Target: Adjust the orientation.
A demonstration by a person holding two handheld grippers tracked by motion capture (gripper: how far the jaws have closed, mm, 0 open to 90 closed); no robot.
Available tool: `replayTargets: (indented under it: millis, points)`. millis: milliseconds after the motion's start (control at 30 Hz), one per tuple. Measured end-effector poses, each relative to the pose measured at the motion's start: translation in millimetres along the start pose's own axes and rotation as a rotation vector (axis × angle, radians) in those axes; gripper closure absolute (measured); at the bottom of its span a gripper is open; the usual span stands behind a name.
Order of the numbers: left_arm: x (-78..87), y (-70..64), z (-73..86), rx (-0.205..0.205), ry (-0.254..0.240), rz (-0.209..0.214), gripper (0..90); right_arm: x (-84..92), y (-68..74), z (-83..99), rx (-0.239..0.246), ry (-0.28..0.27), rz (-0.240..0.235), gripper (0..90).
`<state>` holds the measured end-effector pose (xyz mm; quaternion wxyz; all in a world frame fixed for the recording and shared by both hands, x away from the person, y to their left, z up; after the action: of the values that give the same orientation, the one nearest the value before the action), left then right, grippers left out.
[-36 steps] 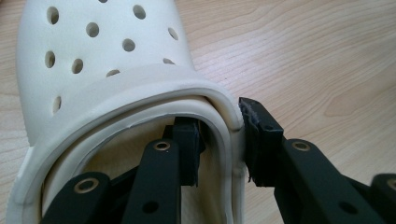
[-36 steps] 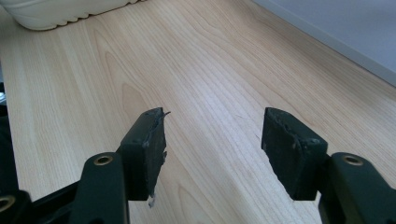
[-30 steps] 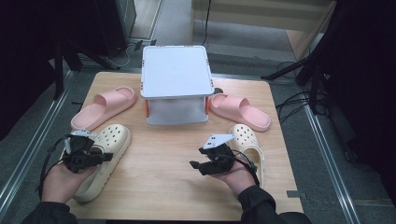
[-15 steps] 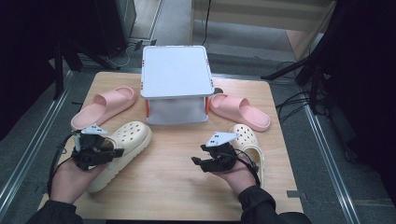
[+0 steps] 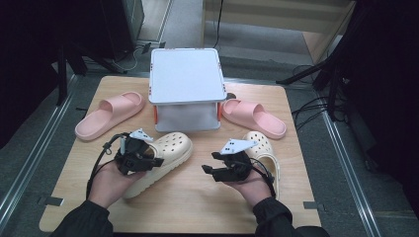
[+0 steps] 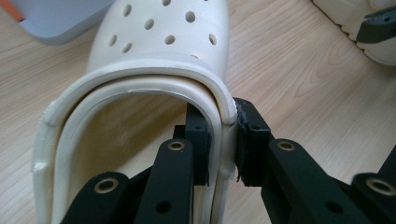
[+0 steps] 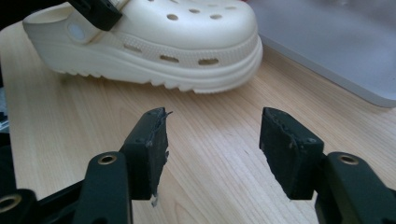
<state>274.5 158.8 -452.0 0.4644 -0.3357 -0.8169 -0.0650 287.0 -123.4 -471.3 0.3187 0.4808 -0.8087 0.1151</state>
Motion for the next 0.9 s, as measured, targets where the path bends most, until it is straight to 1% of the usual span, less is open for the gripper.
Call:
replayTargets:
  millis: [67,133,200,233,267,300,333,400,433,567,667,700,733,800,833,867,900]
  points:
    - [-5.9,-5.3,-3.8,-0.013,0.009,0.006,77.4,0.9,0.0,0.5,-0.004,-0.007,0.005,41.9]
    - [-11.3,-9.4,-7.0,-0.034,0.01,0.002,77.4,1.5,0.1,0.9,0.0,-0.014,0.011,42.0]
    - [-16.0,-12.1,-8.7,-0.04,0.003,0.0,77.3,2.0,0.4,2.0,-0.003,-0.013,0.009,42.2]
    - [-20.0,-13.2,-9.9,-0.034,0.001,0.003,77.3,2.0,0.5,2.7,-0.004,-0.012,0.007,42.3]
    - [-22.0,-13.5,-10.6,-0.036,0.003,0.003,77.3,2.3,0.7,3.7,-0.006,-0.009,0.007,42.4]
    - [-25.0,-13.5,-11.7,-0.037,0.011,0.017,77.2,2.5,0.7,4.1,-0.009,-0.008,0.006,42.5]
    - [-27.9,-14.8,-12.7,-0.039,0.008,0.012,77.2,2.7,0.7,4.8,-0.011,-0.009,0.007,42.6]
    - [-33.0,-17.8,-14.6,-0.046,0.014,0.021,77.1,3.0,0.5,6.4,-0.013,-0.01,0.006,42.7]
    - [-34.6,-19.3,-15.4,-0.055,0.01,0.015,77.1,3.3,0.6,7.1,-0.019,-0.008,0.009,42.9]
    - [-41.0,-21.8,-18.1,-0.073,0.013,0.02,76.8,3.5,0.3,10.4,-0.028,-0.006,0.001,44.7]
    - [-43.7,-20.9,-17.6,-0.082,0.022,0.04,75.9,2.6,0.8,12.6,-0.029,-0.006,0.003,45.5]
    - [-44.1,-20.8,-17.2,-0.085,0.022,0.049,73.2,1.6,1.0,13.4,-0.03,-0.009,0.002,45.1]
    - [-43.3,-20.8,-16.7,-0.093,0.02,0.051,73.2,1.6,1.0,13.4,-0.03,-0.009,0.002,45.1]
    - [-41.4,-21.7,-16.7,-0.096,0.011,0.06,70.0,-0.5,1.0,14.0,-0.032,-0.008,0.004,45.1]
    - [-39.8,-21.8,-16.6,-0.093,0.005,0.064,66.9,-3.2,0.7,14.1,-0.039,-0.006,0.001,45.3]
    - [-37.8,-21.2,-16.6,-0.09,0.004,0.069,66.9,-3.2,0.7,14.1,-0.039,-0.006,0.001,45.3]
    - [-35.5,-20.5,-16.5,-0.084,-0.002,0.071,65.7,-4.3,0.7,13.8,-0.05,-0.006,0.003,46.0]
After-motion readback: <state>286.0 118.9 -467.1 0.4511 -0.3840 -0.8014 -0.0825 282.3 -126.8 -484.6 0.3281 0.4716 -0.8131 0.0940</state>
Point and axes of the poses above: each handheld gripper's, and its own axes: x roughly backward along the jaws, z roughly out of its underside, y roughly to its left, the point moved 1 cm from there along -x, roughly forward along the jaws, and after that the axes turned 1 degree about -z, right-handed, at the moved point
